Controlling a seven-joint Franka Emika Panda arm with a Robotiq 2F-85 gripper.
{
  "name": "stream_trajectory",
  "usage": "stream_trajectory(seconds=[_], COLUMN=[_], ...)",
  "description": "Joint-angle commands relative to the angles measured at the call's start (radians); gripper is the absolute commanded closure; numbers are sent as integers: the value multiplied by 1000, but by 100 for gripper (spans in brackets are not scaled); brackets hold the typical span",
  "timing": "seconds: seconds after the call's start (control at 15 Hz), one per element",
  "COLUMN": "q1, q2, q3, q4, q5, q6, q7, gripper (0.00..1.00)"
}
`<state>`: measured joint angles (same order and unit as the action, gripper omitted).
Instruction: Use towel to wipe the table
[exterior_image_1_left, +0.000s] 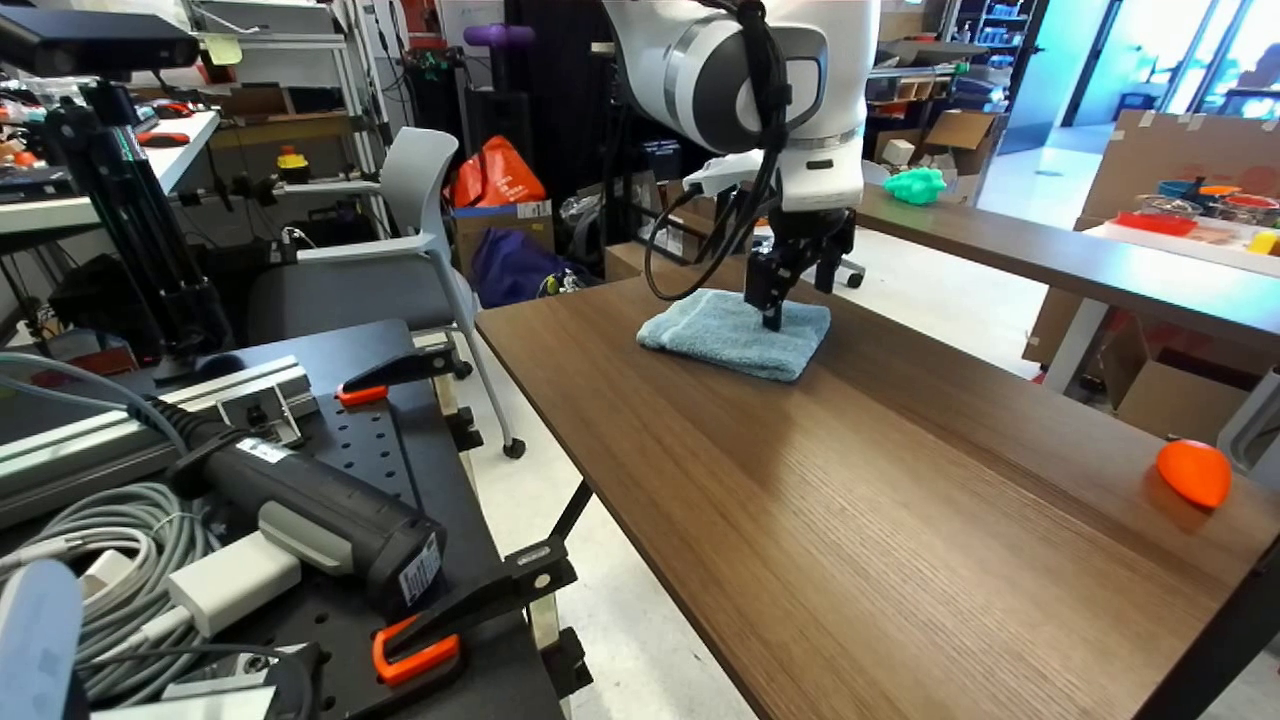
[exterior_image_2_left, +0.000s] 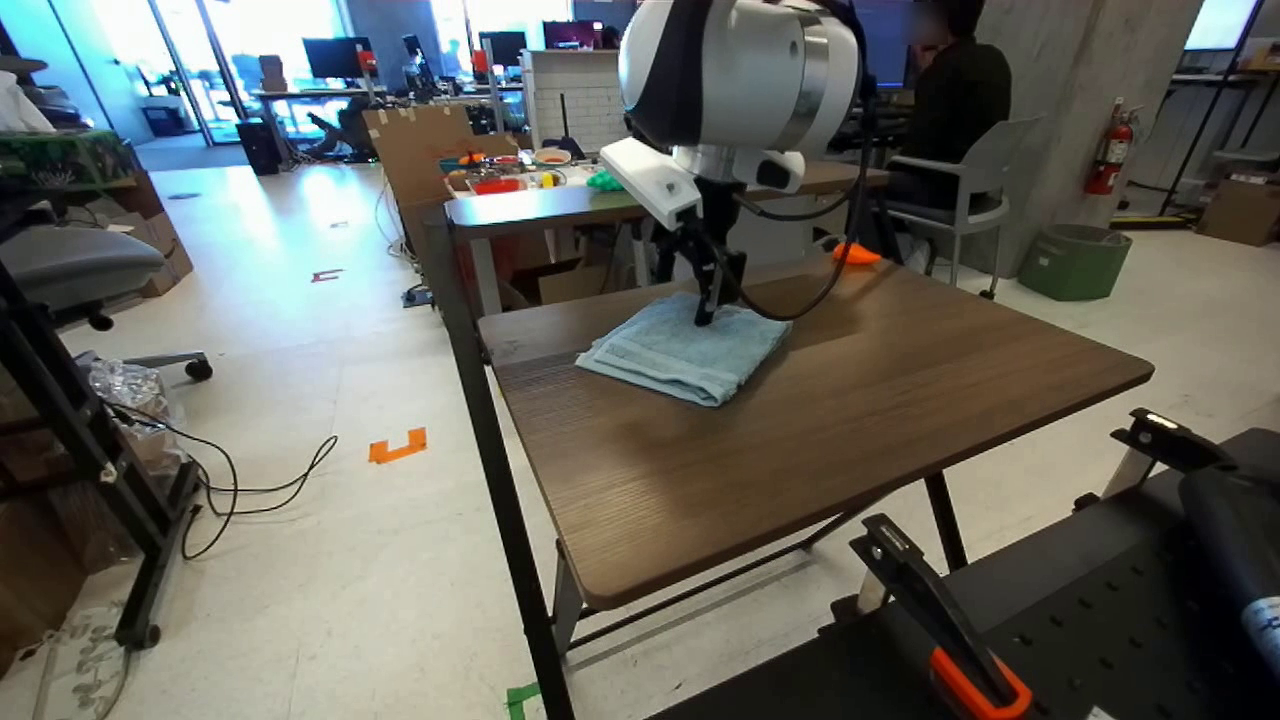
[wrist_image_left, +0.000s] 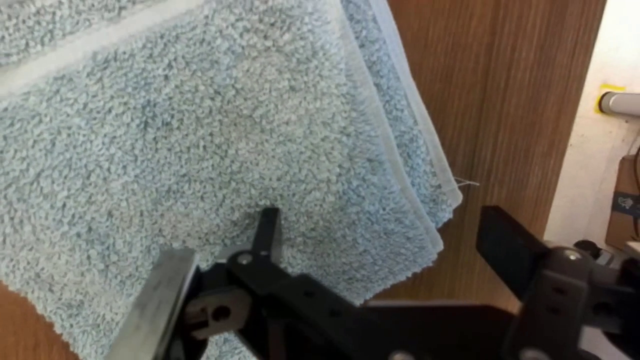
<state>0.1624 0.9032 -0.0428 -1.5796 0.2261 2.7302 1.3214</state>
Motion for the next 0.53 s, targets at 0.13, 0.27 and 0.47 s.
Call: stream_trajectory(seconds=[0.13,0.27,0.47], q1=[13,49,108], q2=[-150,-182,-193], q3=[29,-3,-69], q4=[-131,-156,-155], q5=[-1,-16,-59], q6=[-30,-48,-123], q7=[-84,-54,30], gripper=[0,0,0])
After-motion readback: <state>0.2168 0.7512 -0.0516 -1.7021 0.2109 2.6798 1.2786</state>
